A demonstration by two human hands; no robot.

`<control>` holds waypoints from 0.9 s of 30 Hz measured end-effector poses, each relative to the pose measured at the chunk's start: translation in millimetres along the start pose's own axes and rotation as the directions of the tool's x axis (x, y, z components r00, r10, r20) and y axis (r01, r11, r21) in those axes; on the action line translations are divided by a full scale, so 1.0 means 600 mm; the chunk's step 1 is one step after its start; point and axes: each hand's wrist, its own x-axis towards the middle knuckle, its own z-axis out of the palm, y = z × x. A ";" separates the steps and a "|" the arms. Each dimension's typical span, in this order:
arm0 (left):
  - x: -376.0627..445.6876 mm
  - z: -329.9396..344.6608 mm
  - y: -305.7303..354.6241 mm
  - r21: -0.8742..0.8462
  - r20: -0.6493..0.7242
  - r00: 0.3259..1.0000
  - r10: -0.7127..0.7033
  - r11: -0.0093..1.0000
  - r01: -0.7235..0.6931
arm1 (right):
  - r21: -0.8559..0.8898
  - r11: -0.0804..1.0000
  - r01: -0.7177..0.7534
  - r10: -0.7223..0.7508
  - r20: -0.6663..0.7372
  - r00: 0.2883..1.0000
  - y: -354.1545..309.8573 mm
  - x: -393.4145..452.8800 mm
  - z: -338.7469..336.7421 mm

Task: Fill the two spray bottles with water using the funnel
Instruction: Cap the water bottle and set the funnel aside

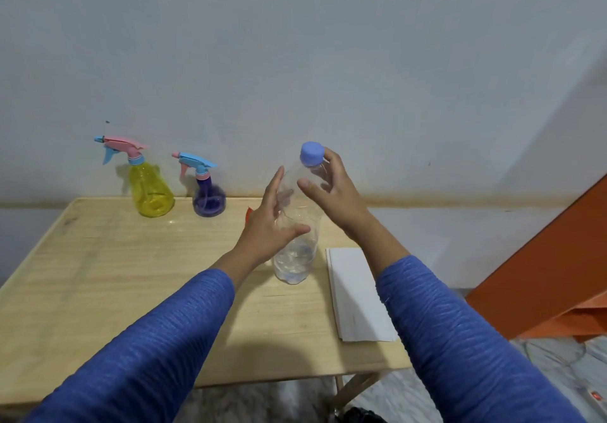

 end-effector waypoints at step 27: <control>0.096 -0.128 -0.225 0.520 0.398 0.916 0.058 0.808 -0.277 | -0.282 0.956 -0.078 -0.117 -0.613 0.781 0.099 -0.021 0.145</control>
